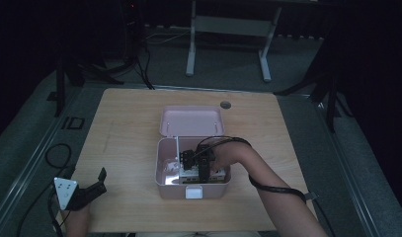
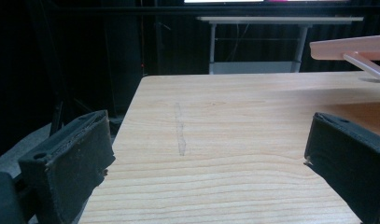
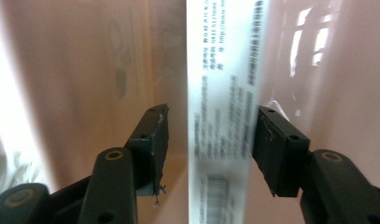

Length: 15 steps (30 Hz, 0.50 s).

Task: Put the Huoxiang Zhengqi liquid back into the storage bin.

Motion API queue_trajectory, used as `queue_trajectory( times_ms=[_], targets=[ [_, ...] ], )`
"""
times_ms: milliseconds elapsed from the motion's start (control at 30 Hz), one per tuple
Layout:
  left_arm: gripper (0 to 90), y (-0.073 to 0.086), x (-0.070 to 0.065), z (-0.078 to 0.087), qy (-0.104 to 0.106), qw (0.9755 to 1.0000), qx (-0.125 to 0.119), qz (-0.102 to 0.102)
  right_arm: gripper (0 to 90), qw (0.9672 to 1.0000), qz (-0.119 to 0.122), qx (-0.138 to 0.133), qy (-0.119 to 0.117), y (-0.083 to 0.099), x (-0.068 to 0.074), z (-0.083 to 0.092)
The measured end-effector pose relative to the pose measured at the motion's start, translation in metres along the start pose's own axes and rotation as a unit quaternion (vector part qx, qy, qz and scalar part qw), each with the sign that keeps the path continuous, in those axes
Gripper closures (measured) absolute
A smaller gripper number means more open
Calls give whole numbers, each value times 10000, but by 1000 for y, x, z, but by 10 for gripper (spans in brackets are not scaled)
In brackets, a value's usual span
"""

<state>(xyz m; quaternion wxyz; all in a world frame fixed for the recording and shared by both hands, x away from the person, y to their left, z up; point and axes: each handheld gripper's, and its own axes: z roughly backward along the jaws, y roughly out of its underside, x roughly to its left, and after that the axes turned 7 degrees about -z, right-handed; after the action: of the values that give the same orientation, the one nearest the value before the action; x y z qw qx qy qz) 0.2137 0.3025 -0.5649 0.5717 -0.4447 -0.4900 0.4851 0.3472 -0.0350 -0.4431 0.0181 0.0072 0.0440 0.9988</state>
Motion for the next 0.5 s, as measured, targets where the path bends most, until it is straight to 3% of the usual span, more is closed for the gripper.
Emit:
queue_trajectory(
  times_ms=[167, 333, 467, 500],
  targets=[
    [11, 0, 0, 0, 0, 10000, 1, -4, 453, 9991, -69, -384, 137, 12, -2, 33],
    [11, 0, 0, 0, -1, 10000, 6, -1, 425, 9975, -96, -674, 168, 27, -4, 50],
    [11, 0, 0, 0, 4, 10000, -1, -3, 337, 9952, -207, -938, 209, 43, -7, 64],
    [11, 0, 0, 0, 4, 10000, -1, -3, 280, 9923, -302, -1186, 191, 53, -11, 70]
  ],
)
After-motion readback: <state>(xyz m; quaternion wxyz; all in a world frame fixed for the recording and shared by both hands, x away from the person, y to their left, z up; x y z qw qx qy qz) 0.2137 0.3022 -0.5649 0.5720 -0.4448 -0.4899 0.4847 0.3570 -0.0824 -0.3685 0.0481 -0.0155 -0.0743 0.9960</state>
